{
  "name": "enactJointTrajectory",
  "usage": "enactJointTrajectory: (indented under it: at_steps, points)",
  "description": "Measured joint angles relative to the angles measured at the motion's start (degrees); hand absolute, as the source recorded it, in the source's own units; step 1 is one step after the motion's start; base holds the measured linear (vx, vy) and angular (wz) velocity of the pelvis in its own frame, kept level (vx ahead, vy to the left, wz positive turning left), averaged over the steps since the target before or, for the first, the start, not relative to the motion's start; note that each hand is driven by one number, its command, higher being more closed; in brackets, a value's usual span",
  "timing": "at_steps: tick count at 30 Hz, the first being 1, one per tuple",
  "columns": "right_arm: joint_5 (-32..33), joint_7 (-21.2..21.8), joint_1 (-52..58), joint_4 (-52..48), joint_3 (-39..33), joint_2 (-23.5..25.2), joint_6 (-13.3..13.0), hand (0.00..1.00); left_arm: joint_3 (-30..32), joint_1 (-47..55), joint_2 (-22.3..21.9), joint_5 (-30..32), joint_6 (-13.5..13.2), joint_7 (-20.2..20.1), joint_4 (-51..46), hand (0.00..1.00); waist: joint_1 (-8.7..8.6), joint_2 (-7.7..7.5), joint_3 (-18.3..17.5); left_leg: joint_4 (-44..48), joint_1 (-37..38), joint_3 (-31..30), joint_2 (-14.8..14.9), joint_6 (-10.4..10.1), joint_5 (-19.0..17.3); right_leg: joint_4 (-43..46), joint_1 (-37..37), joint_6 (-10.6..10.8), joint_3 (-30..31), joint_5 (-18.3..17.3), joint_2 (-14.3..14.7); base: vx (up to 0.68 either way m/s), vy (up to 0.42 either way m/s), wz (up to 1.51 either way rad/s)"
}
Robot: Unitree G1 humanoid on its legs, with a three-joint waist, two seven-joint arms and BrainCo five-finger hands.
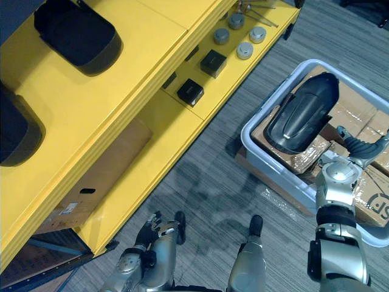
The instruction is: Walk over and take plastic housings, then place them on the shelf
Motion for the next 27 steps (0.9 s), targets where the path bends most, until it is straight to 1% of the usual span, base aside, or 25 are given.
enactJointTrajectory:
  at_steps: [1,2,3,4,5,7,8,10,11,12,13,14,15,18,20,21,22,23,24,25,26,27]
  points:
    - [0.35,0.25,-0.67,2.08,0.01,-1.06,1.07,0.00,0.21,-0.09,0.04,-0.98,-1.30,-0.07,0.43,0.00,0.67,0.36,0.23,0.70,-0.78,-0.20,-0.01,0.15,-0.17,0.50,-0.55,0.02,-0.12,-0.02,-0.04,-0.03,0.053,0.04]
    - [0.92,0.42,-1.10,2.91,0.04,-1.42,1.64,0.00,0.26,-0.27,0.03,-1.27,-1.94,-0.12,0.74,0.00,1.05,0.44,0.44,0.83,-0.95,-0.20,-0.07,0.16,-0.17,0.65,-0.76,0.02,-0.11,-0.02,-0.13,-0.04,0.047,0.03]
    - [2.14,1.04,-1.70,4.49,0.27,-2.11,2.87,0.00,0.21,-1.01,-0.06,-1.60,-2.95,-0.25,1.73,0.00,1.72,0.68,0.64,1.15,-1.26,-0.34,-0.12,0.16,-0.17,0.80,-0.93,0.06,-0.18,-0.02,-0.19,-0.03,0.031,0.02]
    - [2.31,1.12,-1.95,4.77,0.39,-2.13,3.18,0.00,0.22,-1.05,-0.09,-1.66,-3.18,-0.27,1.94,0.00,1.72,0.70,0.63,1.22,-1.38,-0.41,-0.13,0.16,-0.17,0.85,-0.99,0.08,-0.24,-0.03,-0.19,-0.04,0.029,0.06]
    - [2.77,1.28,-3.59,6.71,1.60,-2.21,4.36,0.00,0.68,-1.08,-0.10,-1.80,-4.21,-0.32,2.49,0.00,1.71,0.74,0.61,1.75,-2.47,-0.93,-0.14,0.17,-0.15,1.51,-1.88,0.15,-0.66,-0.08,-0.17,-0.04,0.019,0.11]
    - [4.74,2.26,-4.70,8.58,2.50,-3.27,5.51,0.00,0.95,-1.30,-0.43,-3.59,-4.97,-0.61,3.00,0.00,1.92,1.23,0.86,2.15,-3.38,-1.59,-0.26,0.20,-0.07,1.86,-2.35,0.20,-1.19,-0.11,-0.21,-0.03,0.022,0.12]
    - [5.63,2.61,-6.09,10.51,2.87,-5.01,7.33,0.00,1.09,-1.94,-1.33,-4.25,-5.79,-0.77,3.97,0.00,2.77,2.13,1.27,2.34,-3.80,-1.55,-0.60,0.28,-0.02,2.59,-3.02,0.58,-1.19,-0.38,-0.68,-0.03,0.029,0.06]
    - [6.30,2.92,-6.65,11.68,3.33,-6.83,8.18,0.00,1.04,-2.82,-2.22,-5.31,-5.74,-0.82,4.85,0.00,3.34,3.09,1.71,2.42,-4.00,-1.61,-1.03,0.40,0.05,3.37,-3.38,0.89,-1.22,-0.65,-1.14,-0.03,0.031,0.08]
    - [6.30,3.39,-7.70,12.55,3.53,-7.47,8.64,0.00,1.03,-2.84,-2.57,-6.20,-5.80,-0.84,5.08,0.00,3.40,3.43,1.68,2.37,-4.75,-1.66,-1.52,0.62,0.24,4.02,-4.36,1.17,-1.27,-0.88,-1.68,-0.03,0.033,0.14]
    - [6.31,3.91,-9.05,13.19,4.15,-8.46,9.54,0.00,0.76,-3.01,-2.69,-7.42,-5.82,-0.94,5.07,0.00,3.55,4.13,1.92,2.41,-5.78,-1.76,-1.91,0.76,0.54,4.64,-5.51,1.20,-1.30,-0.90,-2.07,-0.03,0.038,0.12]
    - [6.39,4.42,-10.10,14.07,5.33,-9.31,9.92,0.00,-0.10,-3.16,-2.70,-8.49,-5.88,-1.18,5.02,0.00,4.08,4.56,1.83,2.67,-7.07,-1.77,-2.08,0.87,0.81,5.22,-7.00,1.21,-1.25,-0.89,-2.30,-0.02,0.026,0.08]
    - [6.44,4.78,-10.44,14.74,5.84,-9.56,9.91,0.00,-0.24,-3.25,-2.67,-8.65,-6.00,-1.24,4.90,0.00,4.43,4.59,1.81,2.69,-7.63,-1.75,-2.19,0.87,1.03,5.66,-7.77,1.21,-1.23,-0.89,-2.48,-0.02,0.021,0.07]
    - [6.30,4.80,-10.96,15.76,7.41,-10.84,10.06,1.00,-0.63,-3.40,-2.71,-9.89,-6.09,-1.26,4.57,0.00,4.93,4.60,1.81,2.97,-8.64,-1.97,-2.50,0.97,1.15,6.51,-8.88,1.30,-1.46,-0.99,-2.80,-0.01,0.014,0.10]
    - [6.48,5.02,-12.19,16.83,8.72,-13.92,11.66,1.00,-1.26,-3.58,-2.73,-10.70,-6.20,-1.23,4.46,0.00,5.60,5.20,1.39,4.60,-10.92,-2.92,-3.32,1.15,1.02,8.99,-10.93,1.32,-3.25,-1.59,-3.75,-0.03,0.032,0.15]
    - [6.47,4.87,-12.63,17.86,10.00,-15.71,12.69,1.00,-1.58,-4.06,-2.76,-10.81,-6.22,-1.22,4.47,0.00,6.38,5.50,1.19,5.53,-12.48,-3.06,-3.72,1.41,0.83,10.83,-12.61,1.40,-3.32,-2.26,-4.40,-0.06,0.052,0.12]
    - [6.49,4.85,-12.88,18.16,10.02,-16.66,13.80,1.00,-1.75,-4.34,-2.77,-11.84,-6.26,-1.28,4.51,0.00,6.94,5.61,1.11,6.22,-13.38,-3.10,-3.75,1.63,0.64,11.60,-13.55,1.46,-3.31,-2.49,-4.58,-0.05,0.031,0.01]
    - [6.50,4.88,-13.10,18.16,10.05,-17.27,14.48,1.00,-1.77,-4.41,-2.77,-12.35,-6.27,-1.34,4.51,0.00,7.08,5.63,1.10,6.53,-13.75,-3.12,-3.77,1.72,0.55,11.96,-13.90,1.53,-3.31,-2.59,-4.64,-0.06,0.031,0.03]
    - [7.17,5.34,-13.11,18.64,10.10,-18.63,15.62,1.00,-1.79,-4.61,-2.77,-12.52,-6.25,-1.49,4.52,0.00,7.40,5.63,1.10,6.65,-14.18,-3.13,-4.00,1.79,0.48,12.40,-14.41,1.60,-3.34,-2.67,-4.95,-0.05,0.015,0.05]
    - [8.76,6.28,-13.15,19.34,10.20,-19.94,16.10,1.00,-1.81,-4.65,-2.80,-12.58,-6.37,-1.63,4.51,0.00,7.57,5.69,1.06,6.78,-14.57,-3.16,-4.10,1.79,0.50,12.64,-14.79,1.60,-3.37,-2.67,-5.10,-0.04,0.009,0.04]
    - [8.88,6.74,-13.14,19.46,10.29,-20.38,16.40,1.00,-1.81,-4.65,-2.81,-12.75,-6.47,-1.66,4.52,0.00,7.62,5.69,1.06,6.81,-14.66,-3.18,-4.10,1.78,0.50,12.66,-14.86,1.60,-3.41,-2.67,-5.11,-0.04,-0.007,0.01]
    - [9.06,8.91,-13.17,19.84,11.23,-21.42,17.64,1.00,-1.81,-4.65,-2.82,-12.82,-6.49,-1.86,4.58,0.00,7.62,5.72,1.03,6.79,-14.62,-3.23,-4.02,1.77,0.51,12.71,-14.83,1.58,-3.56,-2.70,-5.10,0.00,0.000,0.00]
    - [9.08,9.61,-13.24,19.85,11.22,-21.77,18.16,1.00,-1.82,-4.66,-2.88,-12.82,-6.49,-1.91,4.57,0.00,7.61,5.77,1.00,6.76,-14.63,-3.28,-3.99,1.75,0.53,12.72,-14.83,1.56,-3.65,-2.72,-5.08,0.00,0.000,0.00]
